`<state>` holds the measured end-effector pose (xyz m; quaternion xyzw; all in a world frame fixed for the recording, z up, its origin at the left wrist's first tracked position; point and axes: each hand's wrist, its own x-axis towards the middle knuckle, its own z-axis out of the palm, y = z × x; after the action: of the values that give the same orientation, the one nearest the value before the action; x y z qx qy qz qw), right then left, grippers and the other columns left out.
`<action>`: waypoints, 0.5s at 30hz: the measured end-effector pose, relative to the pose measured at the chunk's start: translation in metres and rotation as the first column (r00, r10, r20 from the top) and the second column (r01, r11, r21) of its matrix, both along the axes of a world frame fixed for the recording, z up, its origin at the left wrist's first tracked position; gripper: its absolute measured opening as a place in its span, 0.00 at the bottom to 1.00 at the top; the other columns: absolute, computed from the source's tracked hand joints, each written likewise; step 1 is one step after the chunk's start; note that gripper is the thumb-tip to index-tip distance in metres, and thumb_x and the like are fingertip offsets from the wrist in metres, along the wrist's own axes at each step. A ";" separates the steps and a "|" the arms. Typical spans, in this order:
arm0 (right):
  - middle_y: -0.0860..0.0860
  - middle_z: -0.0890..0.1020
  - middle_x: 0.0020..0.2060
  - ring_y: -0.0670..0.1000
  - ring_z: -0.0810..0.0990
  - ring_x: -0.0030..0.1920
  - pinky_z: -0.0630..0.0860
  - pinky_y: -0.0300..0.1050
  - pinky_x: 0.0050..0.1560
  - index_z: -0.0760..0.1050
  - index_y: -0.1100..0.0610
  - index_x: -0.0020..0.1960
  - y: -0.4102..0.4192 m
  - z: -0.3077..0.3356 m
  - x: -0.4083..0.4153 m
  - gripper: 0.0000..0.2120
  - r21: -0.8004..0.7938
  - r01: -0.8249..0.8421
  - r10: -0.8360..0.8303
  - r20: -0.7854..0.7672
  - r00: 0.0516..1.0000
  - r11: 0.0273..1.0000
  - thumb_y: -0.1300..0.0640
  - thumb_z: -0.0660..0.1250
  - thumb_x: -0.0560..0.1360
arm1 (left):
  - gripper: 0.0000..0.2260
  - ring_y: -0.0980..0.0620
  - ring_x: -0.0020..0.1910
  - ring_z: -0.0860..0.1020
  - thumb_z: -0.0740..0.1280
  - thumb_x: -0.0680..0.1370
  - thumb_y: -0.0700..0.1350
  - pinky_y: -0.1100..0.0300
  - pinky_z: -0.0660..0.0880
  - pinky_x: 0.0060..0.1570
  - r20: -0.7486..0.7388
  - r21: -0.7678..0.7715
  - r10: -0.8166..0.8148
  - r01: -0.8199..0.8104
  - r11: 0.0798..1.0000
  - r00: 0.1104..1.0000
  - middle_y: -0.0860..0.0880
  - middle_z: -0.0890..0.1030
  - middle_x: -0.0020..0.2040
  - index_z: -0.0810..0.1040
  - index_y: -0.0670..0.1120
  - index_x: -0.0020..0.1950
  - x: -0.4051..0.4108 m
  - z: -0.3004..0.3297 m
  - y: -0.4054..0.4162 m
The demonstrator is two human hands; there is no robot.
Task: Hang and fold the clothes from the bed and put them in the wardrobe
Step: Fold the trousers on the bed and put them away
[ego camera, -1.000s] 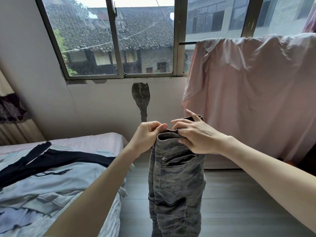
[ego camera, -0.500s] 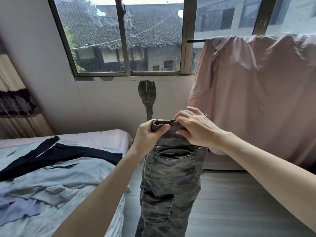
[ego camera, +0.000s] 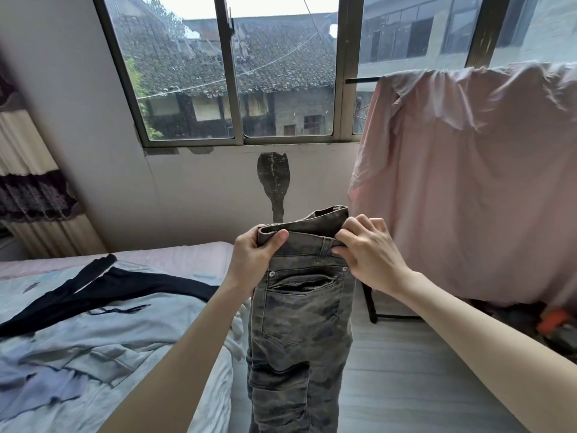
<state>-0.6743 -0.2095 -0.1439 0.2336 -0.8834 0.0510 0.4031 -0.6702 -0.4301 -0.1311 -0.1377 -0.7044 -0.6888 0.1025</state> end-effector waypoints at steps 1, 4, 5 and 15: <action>0.50 0.76 0.45 0.52 0.72 0.49 0.73 0.55 0.48 0.77 0.57 0.40 0.000 0.002 -0.001 0.13 0.005 -0.037 0.037 -0.002 0.999 0.999 0.50 0.59 0.73 | 0.02 0.53 0.42 0.78 0.68 0.75 0.41 0.54 0.76 0.51 -0.009 -0.029 -0.001 0.001 1.000 1.000 0.48 0.82 0.41 0.80 0.44 0.46 -0.001 0.001 -0.003; 0.53 0.73 0.62 0.55 0.69 0.64 0.66 0.57 0.61 0.77 0.58 0.39 -0.001 0.014 0.000 0.11 0.005 -0.168 0.168 0.003 0.986 0.986 0.54 0.60 0.74 | 0.02 0.56 0.39 0.76 0.68 0.76 0.42 0.58 0.74 0.46 -0.050 -0.121 0.009 -0.015 0.993 0.999 0.51 0.81 0.39 0.80 0.44 0.45 -0.003 0.006 -0.012; 0.55 0.72 0.65 0.56 0.67 0.68 0.63 0.58 0.65 0.77 0.58 0.40 -0.002 0.018 0.000 0.11 0.016 -0.198 0.198 0.015 0.980 0.980 0.55 0.59 0.74 | 0.03 0.56 0.39 0.76 0.68 0.76 0.42 0.59 0.74 0.46 -0.061 -0.138 0.011 -0.020 0.990 0.998 0.50 0.80 0.39 0.79 0.43 0.45 -0.004 0.008 -0.015; 0.52 0.80 0.51 0.52 0.74 0.58 0.61 0.59 0.67 0.77 0.59 0.42 -0.002 0.022 -0.013 0.08 -0.007 -0.100 0.098 -0.152 0.984 0.995 0.58 0.60 0.74 | 0.04 0.53 0.39 0.76 0.71 0.75 0.45 0.54 0.75 0.47 -0.011 -0.117 0.015 -0.017 0.993 1.000 0.48 0.80 0.38 0.80 0.48 0.40 -0.005 0.019 -0.006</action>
<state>-0.6877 -0.2110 -0.1222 0.2775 -0.8371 0.0594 0.4676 -0.6748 -0.4365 -0.1116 -0.1415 -0.7441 -0.6446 0.1035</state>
